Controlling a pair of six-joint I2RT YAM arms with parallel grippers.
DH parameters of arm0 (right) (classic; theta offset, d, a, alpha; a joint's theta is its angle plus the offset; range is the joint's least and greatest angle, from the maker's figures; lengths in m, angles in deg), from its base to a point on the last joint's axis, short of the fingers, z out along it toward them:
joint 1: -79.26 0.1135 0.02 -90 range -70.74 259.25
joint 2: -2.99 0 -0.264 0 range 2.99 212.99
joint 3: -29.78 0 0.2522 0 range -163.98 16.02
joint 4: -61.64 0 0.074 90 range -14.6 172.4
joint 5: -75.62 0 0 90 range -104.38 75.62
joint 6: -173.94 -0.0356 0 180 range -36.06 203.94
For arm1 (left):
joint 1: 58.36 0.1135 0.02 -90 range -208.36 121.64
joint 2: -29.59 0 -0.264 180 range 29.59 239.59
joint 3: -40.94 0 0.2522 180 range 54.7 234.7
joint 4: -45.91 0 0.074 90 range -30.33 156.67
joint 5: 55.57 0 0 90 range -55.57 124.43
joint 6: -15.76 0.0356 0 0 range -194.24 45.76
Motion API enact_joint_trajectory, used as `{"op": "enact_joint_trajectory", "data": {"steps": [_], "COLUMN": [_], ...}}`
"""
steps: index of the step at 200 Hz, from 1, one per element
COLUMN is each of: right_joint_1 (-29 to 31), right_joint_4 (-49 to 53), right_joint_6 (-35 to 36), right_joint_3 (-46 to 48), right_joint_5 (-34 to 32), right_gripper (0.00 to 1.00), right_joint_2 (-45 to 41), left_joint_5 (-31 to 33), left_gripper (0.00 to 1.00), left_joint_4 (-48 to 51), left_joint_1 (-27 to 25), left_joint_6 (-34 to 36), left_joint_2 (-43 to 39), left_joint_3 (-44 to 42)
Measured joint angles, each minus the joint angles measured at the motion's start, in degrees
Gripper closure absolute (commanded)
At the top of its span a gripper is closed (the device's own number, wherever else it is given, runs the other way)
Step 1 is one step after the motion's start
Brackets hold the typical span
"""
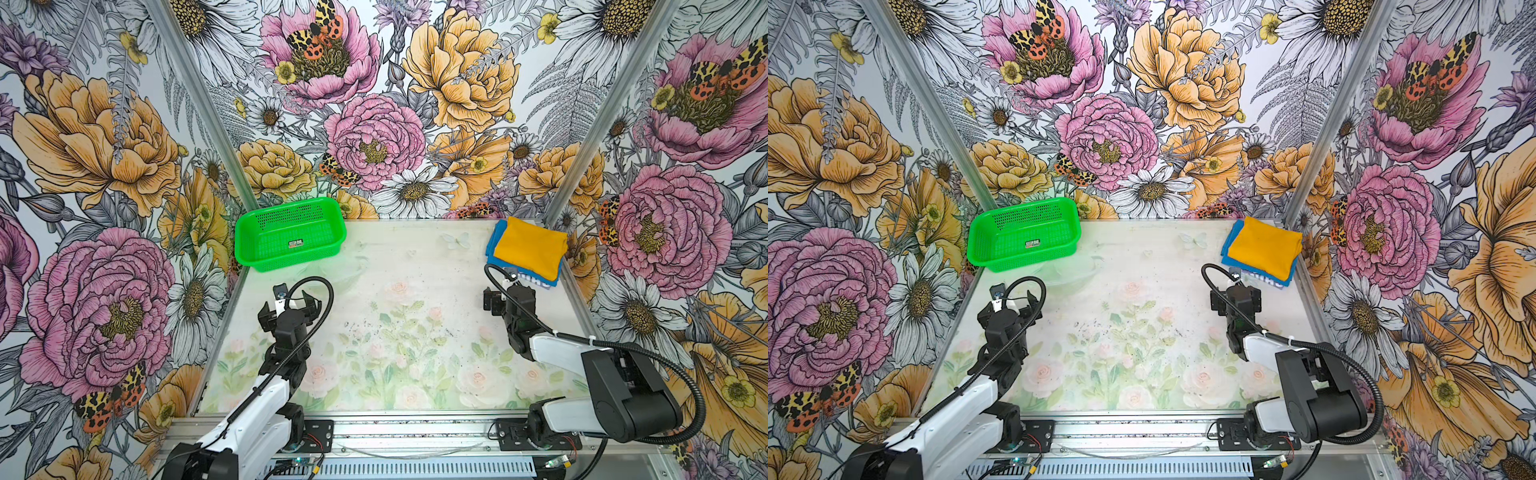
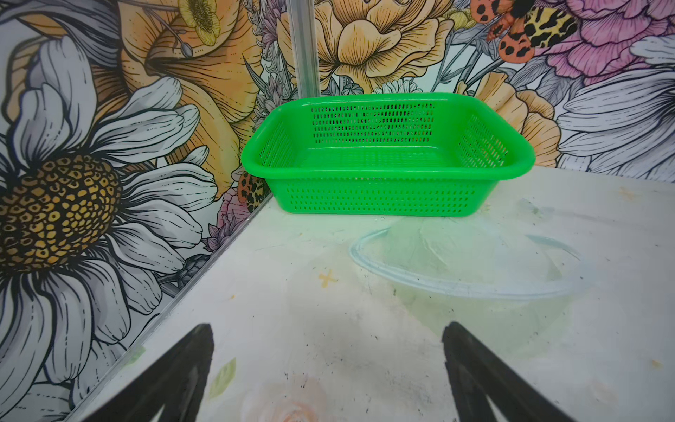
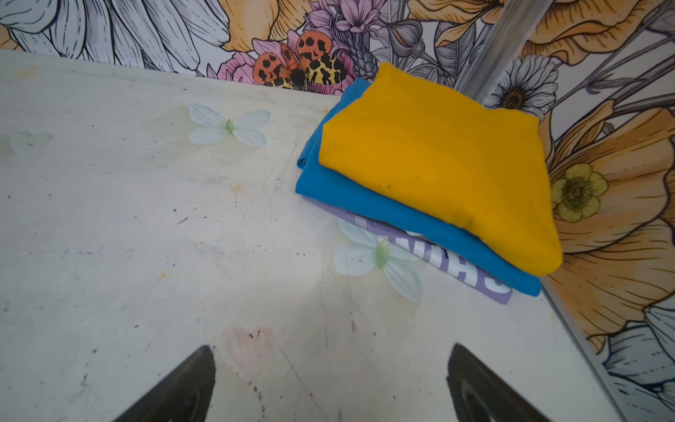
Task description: Fold and stack the t-shirts
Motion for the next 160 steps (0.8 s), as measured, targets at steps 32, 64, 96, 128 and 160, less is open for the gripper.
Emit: {"op": "enact_joint_trajectory", "data": {"steps": [32, 64, 96, 128, 160], "right_joint_1": [-2.9, -8.1, -9.7, -10.1, -10.1], "right_joint_4": [-11.1, -15.3, -15.3, -17.0, -17.9], "right_joint_6": [1.3, -0.2, -1.7, -2.1, -2.3], "right_joint_3": [1.7, 2.2, 2.1, 2.1, 2.1], "right_joint_5": [0.3, 2.3, 5.5, 7.4, 8.3], "right_gripper": [0.00, 0.01, 0.01, 0.01, 0.00], "right_joint_2": [2.3, 5.5, 6.8, 7.8, 8.0], "left_joint_5": [-5.0, -10.4, -14.7, -19.0, -20.7], "left_gripper": [0.01, 0.01, 0.01, 0.01, 0.01], "left_joint_4": [-12.3, -17.7, -20.9, -31.2, -32.5], "left_joint_1": [2.1, 5.6, 8.3, 8.1, 7.3], "left_joint_6": [2.2, 2.3, 1.8, 1.6, 2.1], "left_joint_2": [11.6, 16.4, 21.4, 31.1, 35.7], "left_joint_3": [-0.4, 0.0, 3.2, 3.8, 4.1]}}
